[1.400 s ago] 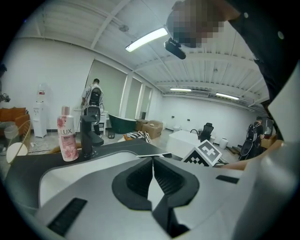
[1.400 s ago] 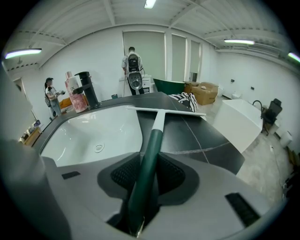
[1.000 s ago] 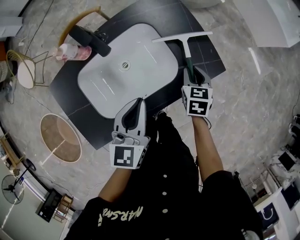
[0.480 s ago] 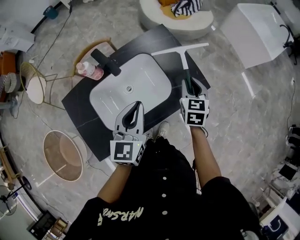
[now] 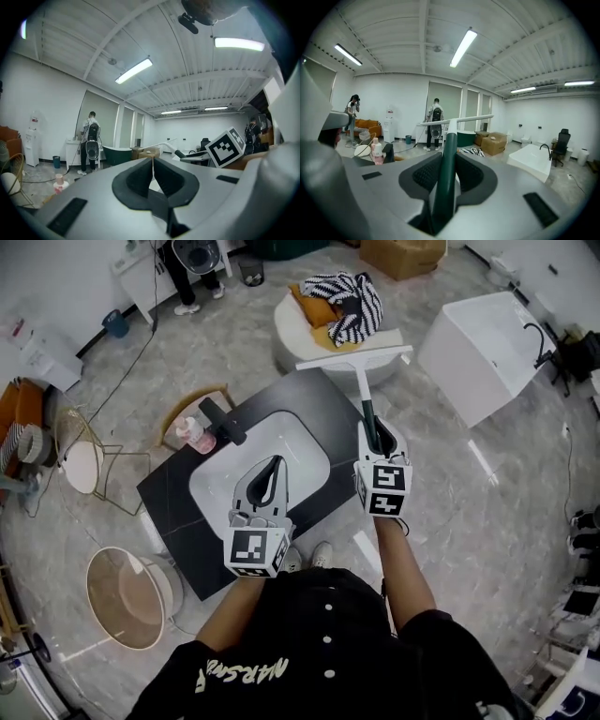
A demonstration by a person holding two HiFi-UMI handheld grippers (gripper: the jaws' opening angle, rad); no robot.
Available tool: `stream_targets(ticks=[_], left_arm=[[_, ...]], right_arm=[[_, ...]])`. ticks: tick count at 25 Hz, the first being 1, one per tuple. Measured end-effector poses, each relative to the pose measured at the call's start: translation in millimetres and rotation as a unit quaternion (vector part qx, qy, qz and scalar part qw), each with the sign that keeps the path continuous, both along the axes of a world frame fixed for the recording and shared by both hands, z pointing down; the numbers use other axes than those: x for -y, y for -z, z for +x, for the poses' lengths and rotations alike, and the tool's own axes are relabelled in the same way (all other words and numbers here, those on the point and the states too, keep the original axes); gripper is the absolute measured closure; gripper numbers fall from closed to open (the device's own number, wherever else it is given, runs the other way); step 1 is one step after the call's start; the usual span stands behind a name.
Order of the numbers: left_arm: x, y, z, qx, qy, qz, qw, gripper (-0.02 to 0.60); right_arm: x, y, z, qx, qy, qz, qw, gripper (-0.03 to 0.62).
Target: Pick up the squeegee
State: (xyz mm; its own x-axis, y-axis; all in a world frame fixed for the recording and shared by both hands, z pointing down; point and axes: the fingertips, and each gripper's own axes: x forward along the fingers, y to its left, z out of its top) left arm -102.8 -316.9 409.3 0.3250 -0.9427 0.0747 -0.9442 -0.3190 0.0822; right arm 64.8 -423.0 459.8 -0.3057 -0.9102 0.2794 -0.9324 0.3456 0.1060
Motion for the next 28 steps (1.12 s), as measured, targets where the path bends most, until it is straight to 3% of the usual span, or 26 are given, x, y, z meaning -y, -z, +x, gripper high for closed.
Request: stream_targets(ticks=[12,28], left_arm=[[10.9,45.5,-13.3,0.005,0.012,0.059,0.9982,0.563],[4.0,62.2,-21.3,0.016,0.020,0.086,0.9959,0.563]], right_arm=[[-44.3,87.7,10.7,0.048,0.001,0.099,0.994,0.505],[-86.5,116.0,30.6,0.091,-0.002,0.160,0.983,0.505]])
